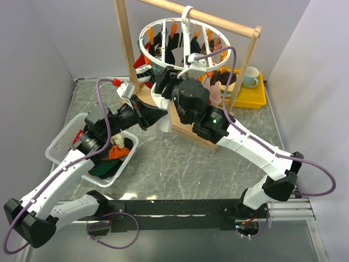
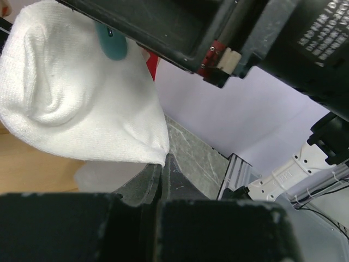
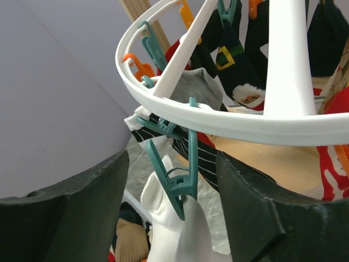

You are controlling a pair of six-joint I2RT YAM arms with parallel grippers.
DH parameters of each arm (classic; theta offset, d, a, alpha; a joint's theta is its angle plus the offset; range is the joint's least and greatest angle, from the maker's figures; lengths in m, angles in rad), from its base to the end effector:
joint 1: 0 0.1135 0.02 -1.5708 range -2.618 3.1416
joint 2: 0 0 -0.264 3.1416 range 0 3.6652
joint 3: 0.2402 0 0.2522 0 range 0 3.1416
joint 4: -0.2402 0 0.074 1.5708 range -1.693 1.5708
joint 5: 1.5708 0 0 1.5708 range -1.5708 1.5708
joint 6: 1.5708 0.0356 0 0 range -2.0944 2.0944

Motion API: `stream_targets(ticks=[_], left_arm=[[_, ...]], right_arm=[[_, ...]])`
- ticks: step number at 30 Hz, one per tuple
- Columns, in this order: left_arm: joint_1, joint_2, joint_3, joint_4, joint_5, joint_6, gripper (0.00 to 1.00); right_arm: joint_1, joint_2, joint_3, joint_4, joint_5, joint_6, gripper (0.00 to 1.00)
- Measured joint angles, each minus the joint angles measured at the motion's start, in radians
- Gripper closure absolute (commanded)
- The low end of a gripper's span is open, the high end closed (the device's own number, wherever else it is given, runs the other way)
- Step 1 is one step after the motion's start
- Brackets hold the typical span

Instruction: Remove the socks clipped to the hanger

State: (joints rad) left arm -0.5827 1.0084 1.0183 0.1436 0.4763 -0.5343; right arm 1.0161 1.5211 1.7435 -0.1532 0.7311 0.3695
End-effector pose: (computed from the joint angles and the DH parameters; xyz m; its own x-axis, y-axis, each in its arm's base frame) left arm 0.1814 -0.1391 0.4154 -0.3318 -0.3233 -0.8862 0.8115 0.3812 -0.4429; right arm 0.1955 0.2704 0.4967 -0.0679 0.4009 -0.9136 -0.2761 0.8724 0.4033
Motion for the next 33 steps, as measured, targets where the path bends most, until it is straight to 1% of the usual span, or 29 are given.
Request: stream_targets(ticks=[1, 2, 3, 5, 6, 8, 9, 15, 18, 23, 26, 29, 30, 32, 33], left_arm=[[-0.002, -0.003, 0.000, -0.001, -0.003, 0.000, 0.99], [-0.002, -0.005, 0.000, -0.003, -0.004, 0.001, 0.99], [-0.003, -0.008, 0.000, -0.006, -0.005, 0.001, 0.99], [-0.004, -0.014, 0.000, -0.013, -0.007, 0.004, 0.99], [-0.005, -0.017, 0.000, -0.018, -0.007, 0.005, 0.99], [-0.006, -0.024, 0.000, -0.027, -0.007, 0.010, 0.99], [-0.007, -0.029, 0.000, -0.033, -0.007, 0.012, 0.99], [-0.008, -0.064, -0.007, -0.077, -0.011, 0.029, 0.99], [-0.008, -0.083, -0.007, -0.140, -0.011, 0.043, 0.99], [-0.008, -0.125, -0.006, -0.309, -0.026, 0.075, 0.99], [-0.008, -0.142, 0.004, -0.407, -0.040, 0.090, 0.99], [-0.008, -0.149, 0.021, -0.492, -0.069, 0.101, 0.99], [-0.008, -0.150, 0.031, -0.525, -0.085, 0.104, 0.99], [-0.008, -0.147, 0.050, -0.581, -0.119, 0.105, 0.99], [-0.008, -0.145, 0.066, -0.618, -0.139, 0.105, 0.99]], right_arm=[[-0.005, 0.000, 0.000, -0.005, -0.008, 0.006, 0.51], [-0.011, 0.000, -0.003, -0.006, -0.016, 0.010, 0.63], [-0.017, -0.002, -0.010, -0.003, -0.019, 0.015, 0.67], [-0.030, -0.015, -0.037, 0.003, -0.035, 0.025, 0.72], [-0.036, -0.022, -0.050, 0.003, -0.044, 0.027, 0.72], [-0.045, -0.035, -0.067, 0.002, -0.058, 0.031, 0.77], [-0.049, -0.041, -0.074, 0.003, -0.064, 0.032, 0.78], [-0.061, -0.103, -0.128, 0.010, -0.089, 0.032, 0.77], [-0.072, -0.142, -0.153, 0.011, -0.097, 0.032, 0.76], [-0.089, -0.193, -0.194, 0.029, -0.108, 0.029, 0.76], [-0.094, -0.207, -0.211, 0.035, -0.114, 0.026, 0.73], [-0.098, -0.209, -0.219, 0.038, -0.122, 0.026, 0.53], [-0.098, -0.211, -0.223, 0.040, -0.125, 0.027, 0.44], [-0.098, -0.214, -0.232, 0.041, -0.134, 0.031, 0.37], [-0.098, -0.217, -0.238, 0.040, -0.140, 0.031, 0.31]])
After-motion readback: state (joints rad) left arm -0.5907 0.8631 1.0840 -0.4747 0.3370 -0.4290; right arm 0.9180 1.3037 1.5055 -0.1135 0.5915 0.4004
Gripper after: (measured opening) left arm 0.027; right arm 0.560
